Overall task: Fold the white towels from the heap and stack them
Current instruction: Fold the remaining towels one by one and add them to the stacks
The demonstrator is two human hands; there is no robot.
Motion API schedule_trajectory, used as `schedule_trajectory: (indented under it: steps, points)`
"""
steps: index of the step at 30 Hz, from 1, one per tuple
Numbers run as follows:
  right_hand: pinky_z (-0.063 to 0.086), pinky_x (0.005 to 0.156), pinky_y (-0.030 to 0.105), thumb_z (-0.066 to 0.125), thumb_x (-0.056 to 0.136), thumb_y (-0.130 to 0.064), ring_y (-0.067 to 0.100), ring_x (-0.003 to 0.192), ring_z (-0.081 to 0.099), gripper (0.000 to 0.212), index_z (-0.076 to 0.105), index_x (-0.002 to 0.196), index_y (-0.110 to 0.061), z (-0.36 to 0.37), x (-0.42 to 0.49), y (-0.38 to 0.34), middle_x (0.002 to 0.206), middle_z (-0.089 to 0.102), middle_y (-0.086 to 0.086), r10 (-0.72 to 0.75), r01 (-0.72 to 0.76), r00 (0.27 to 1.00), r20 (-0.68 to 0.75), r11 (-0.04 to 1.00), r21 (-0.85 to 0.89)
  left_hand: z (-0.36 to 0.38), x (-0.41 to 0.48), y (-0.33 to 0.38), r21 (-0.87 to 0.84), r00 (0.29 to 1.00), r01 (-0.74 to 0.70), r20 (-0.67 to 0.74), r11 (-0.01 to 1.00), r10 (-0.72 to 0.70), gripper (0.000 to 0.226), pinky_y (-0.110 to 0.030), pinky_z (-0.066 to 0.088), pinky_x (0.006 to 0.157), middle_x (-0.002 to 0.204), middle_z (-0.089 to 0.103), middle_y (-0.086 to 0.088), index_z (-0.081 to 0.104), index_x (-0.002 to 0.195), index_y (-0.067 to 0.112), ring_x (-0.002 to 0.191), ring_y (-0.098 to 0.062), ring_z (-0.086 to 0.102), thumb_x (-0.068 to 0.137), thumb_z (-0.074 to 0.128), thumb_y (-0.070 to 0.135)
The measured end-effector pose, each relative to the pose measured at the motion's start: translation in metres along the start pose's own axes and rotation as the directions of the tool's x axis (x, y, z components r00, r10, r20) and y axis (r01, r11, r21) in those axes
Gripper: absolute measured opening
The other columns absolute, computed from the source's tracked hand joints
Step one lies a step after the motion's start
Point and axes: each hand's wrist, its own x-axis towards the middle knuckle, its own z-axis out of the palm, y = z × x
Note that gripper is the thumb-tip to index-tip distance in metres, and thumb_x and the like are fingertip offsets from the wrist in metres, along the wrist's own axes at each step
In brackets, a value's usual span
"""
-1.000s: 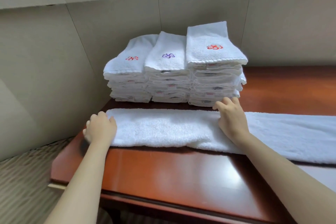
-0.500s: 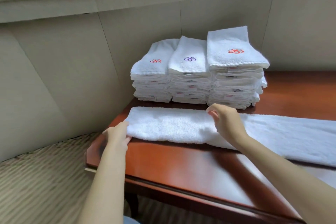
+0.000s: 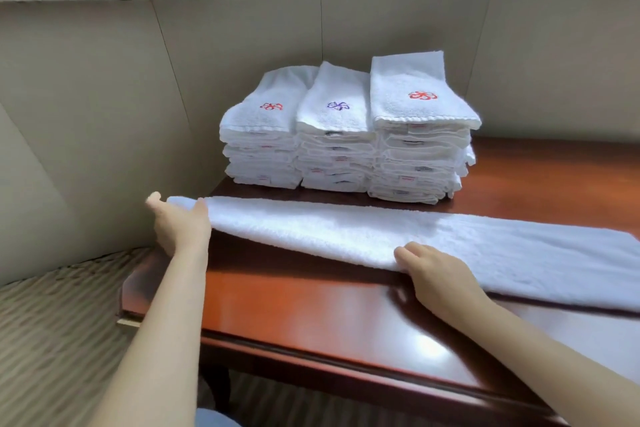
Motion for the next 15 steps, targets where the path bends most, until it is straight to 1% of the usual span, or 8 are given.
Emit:
schedule_trajectory:
  steps: [2,4,7,9,10,12,14,15]
  points:
    - [0.033,0.058,0.033,0.057,0.085,-0.026,0.026,0.090,0.054,0.013,0.053,0.087,-0.013,-0.004,-0.001,0.002,0.094,0.056,0.001,-0.019,0.021,1.000,-0.023,0.999,0.046,-0.003,-0.005,-0.010,0.165,0.998,0.040,0.036,0.985,-0.046,0.062,-0.042,0.044,0.084,0.128,0.055,-0.021,0.031,0.136,0.006,0.113,-0.041,0.055,0.086,0.065,0.016]
    - [0.040,0.066,0.035,0.052,0.094,-0.032,0.024,0.085,0.054,0.025,0.056,0.080,-0.012,-0.009,0.001,0.005,0.090,0.058,0.001,-0.025,0.031,0.999,-0.034,0.982,0.184,-0.008,-0.013,-0.014,0.353,0.997,0.040,0.051,0.935,-0.062,0.059,-0.045,0.045,0.081,0.122,0.057,-0.024,0.030,0.130,0.002,0.109,-0.043,0.056,0.086,0.066,0.016]
    - [0.043,0.073,0.034,0.050,0.096,-0.032,0.026,0.085,0.056,0.031,0.063,0.079,-0.009,-0.014,0.007,0.005,0.087,0.062,0.002,-0.006,0.039,0.992,-0.124,0.963,0.266,-0.012,-0.020,-0.006,0.526,0.985,-0.143,-0.002,0.838,0.170,0.063,-0.046,0.043,0.079,0.124,0.049,-0.025,0.028,0.133,0.006,0.108,-0.044,0.053,0.082,0.063,0.001]
    - [0.043,0.082,0.034,0.051,0.096,-0.027,0.030,0.100,0.058,0.024,0.068,0.097,-0.009,-0.012,0.017,-0.003,0.102,0.066,0.005,0.007,0.047,0.981,-0.196,0.962,0.268,-0.007,-0.031,0.004,0.559,0.930,-0.333,0.062,0.760,0.362,0.055,-0.048,0.041,0.087,0.127,0.045,-0.021,0.037,0.134,0.010,0.113,-0.040,0.047,0.084,0.059,0.001]
    - [0.041,0.093,0.034,0.049,0.097,-0.028,0.030,0.115,0.054,0.027,0.065,0.112,-0.011,-0.010,0.023,-0.009,0.119,0.062,0.007,0.012,0.034,0.984,-0.178,0.966,0.255,-0.002,-0.039,0.008,0.533,0.894,-0.437,0.169,0.725,0.415,0.049,-0.047,0.041,0.090,0.128,0.046,-0.018,0.041,0.135,0.012,0.115,-0.037,0.046,0.089,0.056,0.008]
    - [0.025,0.112,0.034,0.039,0.100,-0.036,0.023,0.140,0.030,0.042,0.045,0.140,-0.020,-0.002,0.036,-0.020,0.150,0.037,0.006,0.024,-0.009,0.998,-0.059,0.971,0.237,0.015,-0.060,0.010,0.383,0.772,-0.613,0.477,0.691,0.421,0.046,-0.044,0.040,0.097,0.139,0.042,-0.011,0.042,0.140,0.016,0.125,-0.030,0.043,0.096,0.050,0.028]
    - [0.016,0.115,0.035,0.028,0.102,-0.042,0.020,0.145,0.015,0.048,0.027,0.148,-0.029,0.008,0.047,-0.026,0.158,0.017,0.001,0.017,-0.029,0.997,0.069,0.982,0.186,0.033,-0.077,0.006,0.272,0.565,-0.714,0.768,0.645,0.301,0.052,-0.042,0.027,0.112,0.153,0.028,-0.006,0.033,0.147,0.024,0.139,-0.023,0.030,0.099,0.039,0.044]
    - [0.015,0.114,0.036,0.024,0.101,-0.044,0.020,0.144,0.014,0.049,0.023,0.148,-0.031,0.011,0.050,-0.027,0.158,0.015,-0.001,0.005,-0.022,0.994,0.112,0.989,0.147,0.039,-0.080,0.003,0.276,0.484,-0.770,0.840,0.575,0.245,0.054,-0.044,0.016,0.116,0.158,0.020,-0.004,0.028,0.149,0.029,0.144,-0.020,0.019,0.099,0.033,0.049]
